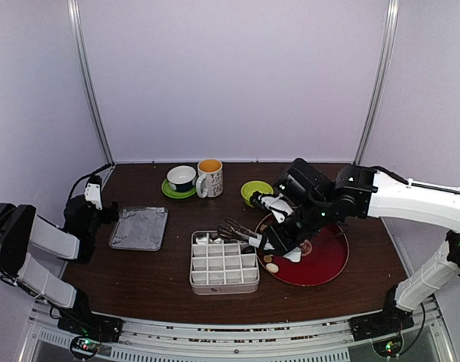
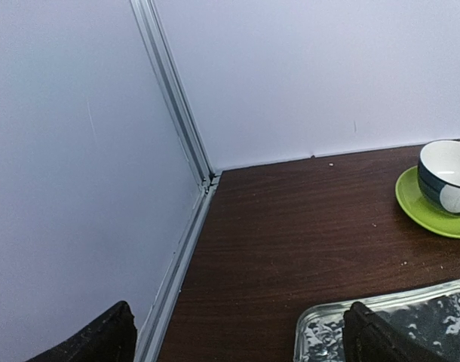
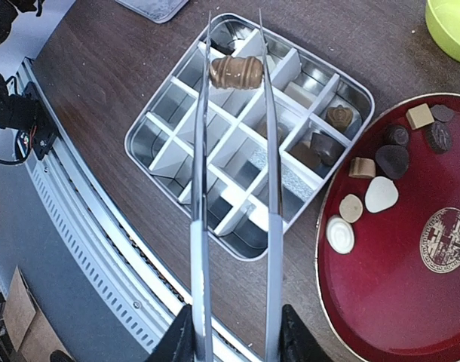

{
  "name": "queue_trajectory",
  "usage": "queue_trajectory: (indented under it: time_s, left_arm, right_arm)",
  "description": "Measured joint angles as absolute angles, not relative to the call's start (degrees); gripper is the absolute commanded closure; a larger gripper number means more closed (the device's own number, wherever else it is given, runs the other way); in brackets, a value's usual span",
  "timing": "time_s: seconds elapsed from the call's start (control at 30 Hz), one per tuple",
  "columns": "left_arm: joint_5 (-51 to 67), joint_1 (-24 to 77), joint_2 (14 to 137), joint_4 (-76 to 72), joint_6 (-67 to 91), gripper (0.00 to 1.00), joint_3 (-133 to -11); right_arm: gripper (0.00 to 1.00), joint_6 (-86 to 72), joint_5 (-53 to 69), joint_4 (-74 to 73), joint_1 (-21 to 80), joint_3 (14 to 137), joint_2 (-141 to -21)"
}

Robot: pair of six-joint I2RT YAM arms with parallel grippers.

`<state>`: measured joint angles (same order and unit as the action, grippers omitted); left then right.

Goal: Pack the chocolate
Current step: Place the fake chocolate in the empty pocket of the box.

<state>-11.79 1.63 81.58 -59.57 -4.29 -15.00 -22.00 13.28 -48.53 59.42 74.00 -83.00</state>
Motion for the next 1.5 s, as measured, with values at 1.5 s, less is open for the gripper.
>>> queue_trajectory:
  time_s: [1.5]
  left_arm:
    - [-11.55,1.43,74.52,-50.52,-3.97,0.02,-19.09]
  right_arm:
    - [0.72,-25.45,9.26,-39.83,65.28,77.06,-95.55]
